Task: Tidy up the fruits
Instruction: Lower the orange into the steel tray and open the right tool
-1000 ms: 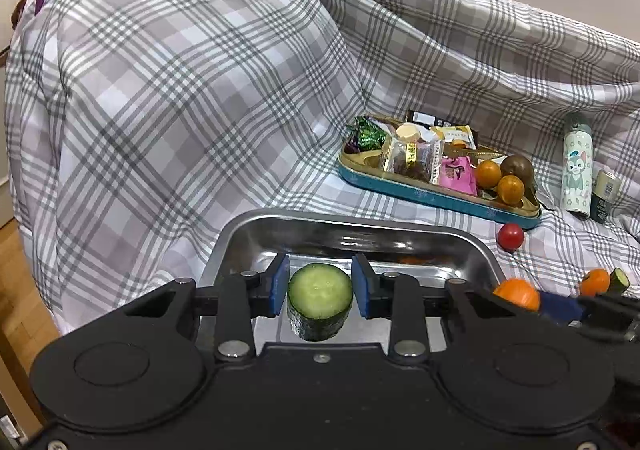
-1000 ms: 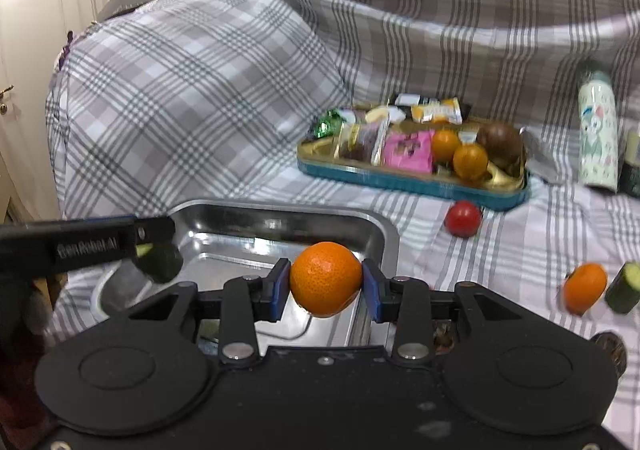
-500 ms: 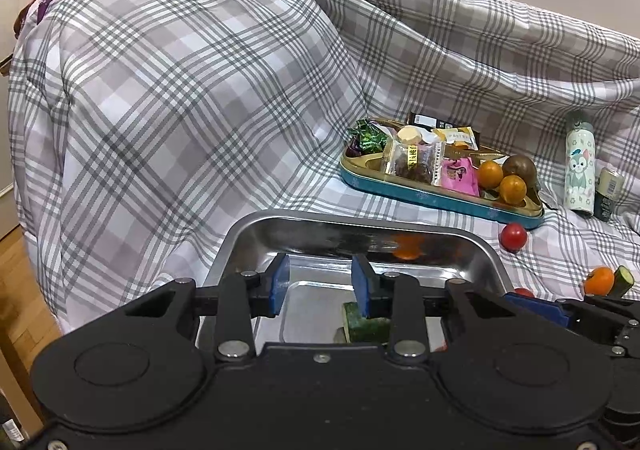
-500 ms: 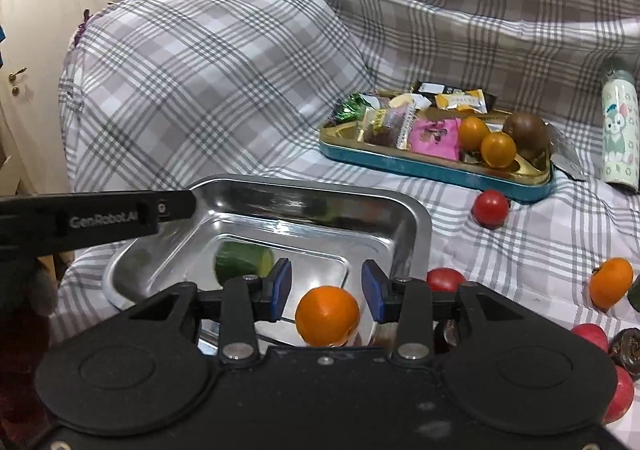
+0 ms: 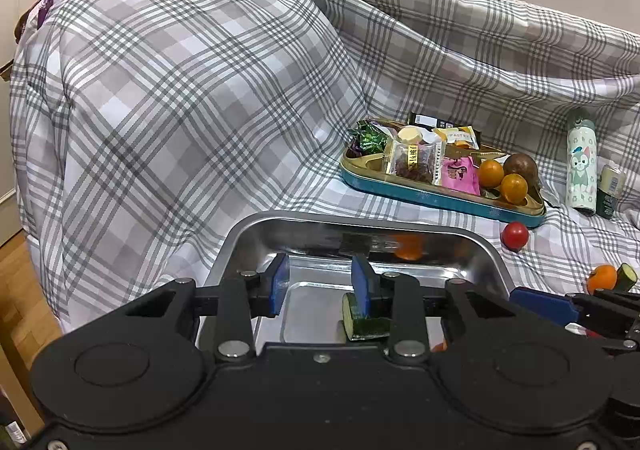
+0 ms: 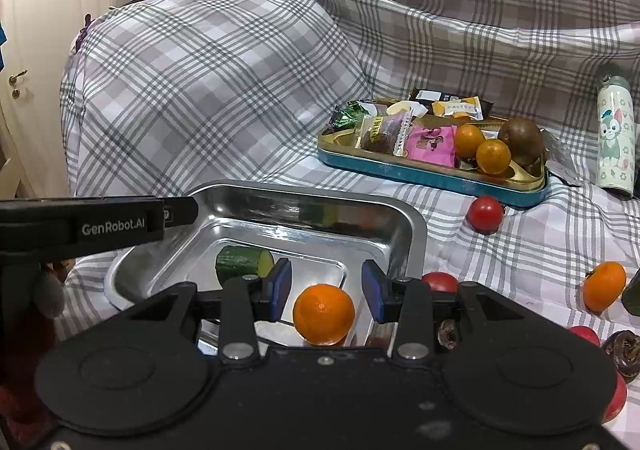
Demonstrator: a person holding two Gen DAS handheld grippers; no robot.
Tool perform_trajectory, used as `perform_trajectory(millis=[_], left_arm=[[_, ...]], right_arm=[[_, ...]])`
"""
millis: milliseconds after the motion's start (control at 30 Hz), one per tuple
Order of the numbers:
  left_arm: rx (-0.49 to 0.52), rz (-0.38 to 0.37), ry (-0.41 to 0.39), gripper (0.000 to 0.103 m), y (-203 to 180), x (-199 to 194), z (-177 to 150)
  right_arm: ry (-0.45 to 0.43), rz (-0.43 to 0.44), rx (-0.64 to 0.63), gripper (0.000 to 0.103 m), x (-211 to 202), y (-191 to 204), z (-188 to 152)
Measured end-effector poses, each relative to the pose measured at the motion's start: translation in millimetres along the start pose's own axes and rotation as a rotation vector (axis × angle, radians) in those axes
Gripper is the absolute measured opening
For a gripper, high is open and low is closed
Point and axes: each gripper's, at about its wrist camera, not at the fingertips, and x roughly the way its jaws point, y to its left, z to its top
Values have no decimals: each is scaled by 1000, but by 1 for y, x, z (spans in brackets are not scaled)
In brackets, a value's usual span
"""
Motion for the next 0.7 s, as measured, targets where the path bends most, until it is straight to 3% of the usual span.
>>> perform_trajectory(millis=[700], left_arm=[[26,10,5,43,-3,1,0]], right_arm=[[-9,-21,11,42,-4,-2,1]])
